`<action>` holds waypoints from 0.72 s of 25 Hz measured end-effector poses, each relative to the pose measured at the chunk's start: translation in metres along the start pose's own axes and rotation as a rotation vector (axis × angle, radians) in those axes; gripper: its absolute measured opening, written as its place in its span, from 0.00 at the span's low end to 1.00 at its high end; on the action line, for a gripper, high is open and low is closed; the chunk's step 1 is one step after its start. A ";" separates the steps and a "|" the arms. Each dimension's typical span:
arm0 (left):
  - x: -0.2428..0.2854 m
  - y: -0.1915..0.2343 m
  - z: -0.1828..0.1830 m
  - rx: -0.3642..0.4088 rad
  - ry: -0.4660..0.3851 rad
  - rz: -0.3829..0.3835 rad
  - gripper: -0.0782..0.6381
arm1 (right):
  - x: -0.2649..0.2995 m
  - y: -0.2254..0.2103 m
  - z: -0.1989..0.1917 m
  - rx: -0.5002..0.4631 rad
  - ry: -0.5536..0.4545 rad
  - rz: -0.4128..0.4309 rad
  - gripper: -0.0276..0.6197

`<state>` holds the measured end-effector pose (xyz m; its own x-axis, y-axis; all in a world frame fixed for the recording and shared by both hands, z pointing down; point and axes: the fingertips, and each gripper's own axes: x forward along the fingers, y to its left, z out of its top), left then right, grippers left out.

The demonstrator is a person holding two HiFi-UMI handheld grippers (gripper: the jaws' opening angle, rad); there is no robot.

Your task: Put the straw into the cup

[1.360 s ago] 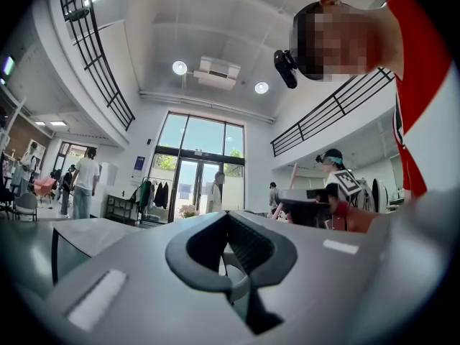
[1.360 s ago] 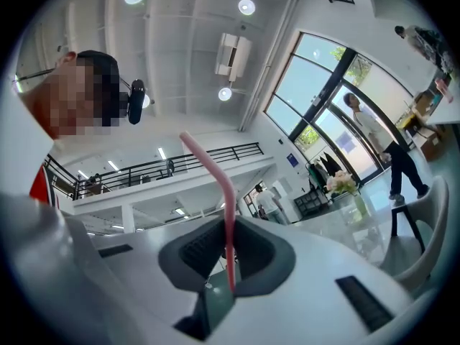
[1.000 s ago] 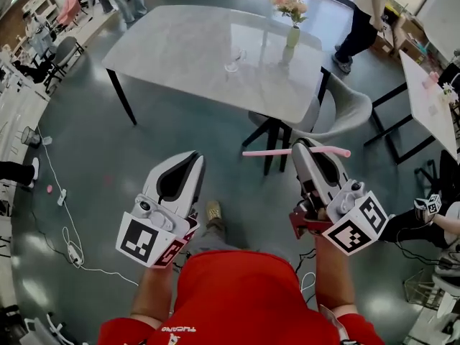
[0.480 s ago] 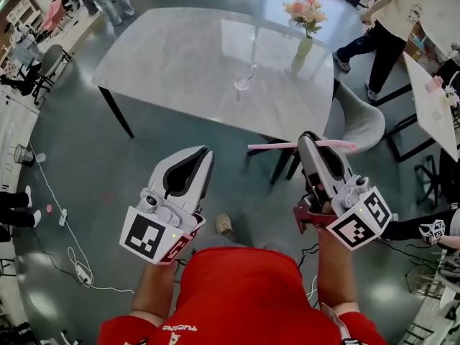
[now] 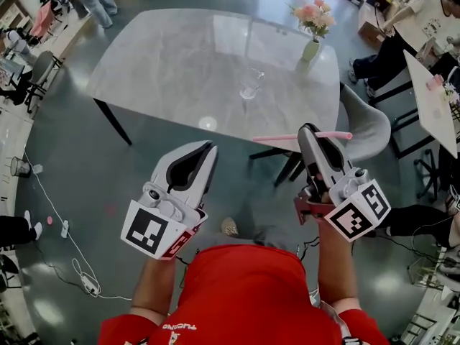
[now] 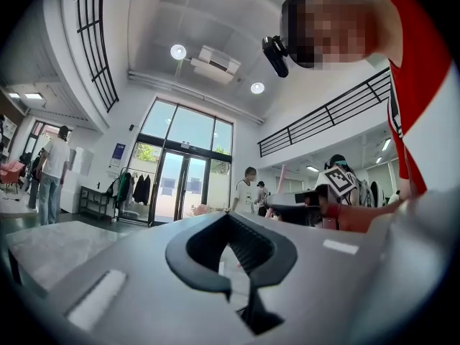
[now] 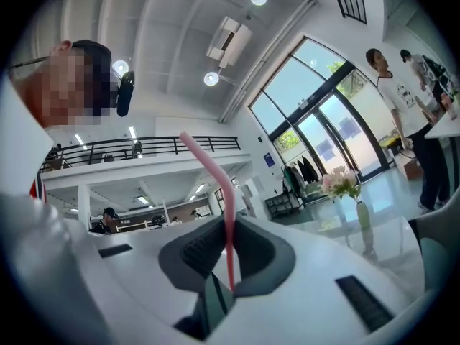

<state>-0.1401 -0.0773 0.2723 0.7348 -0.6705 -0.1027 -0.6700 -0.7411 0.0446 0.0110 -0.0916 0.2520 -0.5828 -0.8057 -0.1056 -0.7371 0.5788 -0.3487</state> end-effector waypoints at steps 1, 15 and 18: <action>0.003 0.003 -0.001 -0.004 0.003 0.000 0.12 | 0.004 -0.004 0.000 -0.004 0.004 -0.005 0.08; 0.042 0.048 -0.019 -0.009 0.044 0.084 0.12 | 0.066 -0.071 0.001 -0.054 0.030 -0.007 0.08; 0.060 0.061 -0.022 -0.005 0.045 0.111 0.12 | 0.086 -0.090 0.002 -0.068 0.038 0.006 0.08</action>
<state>-0.1345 -0.1639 0.2903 0.6599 -0.7495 -0.0526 -0.7472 -0.6620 0.0584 0.0281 -0.2129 0.2726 -0.5990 -0.7975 -0.0714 -0.7542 0.5919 -0.2841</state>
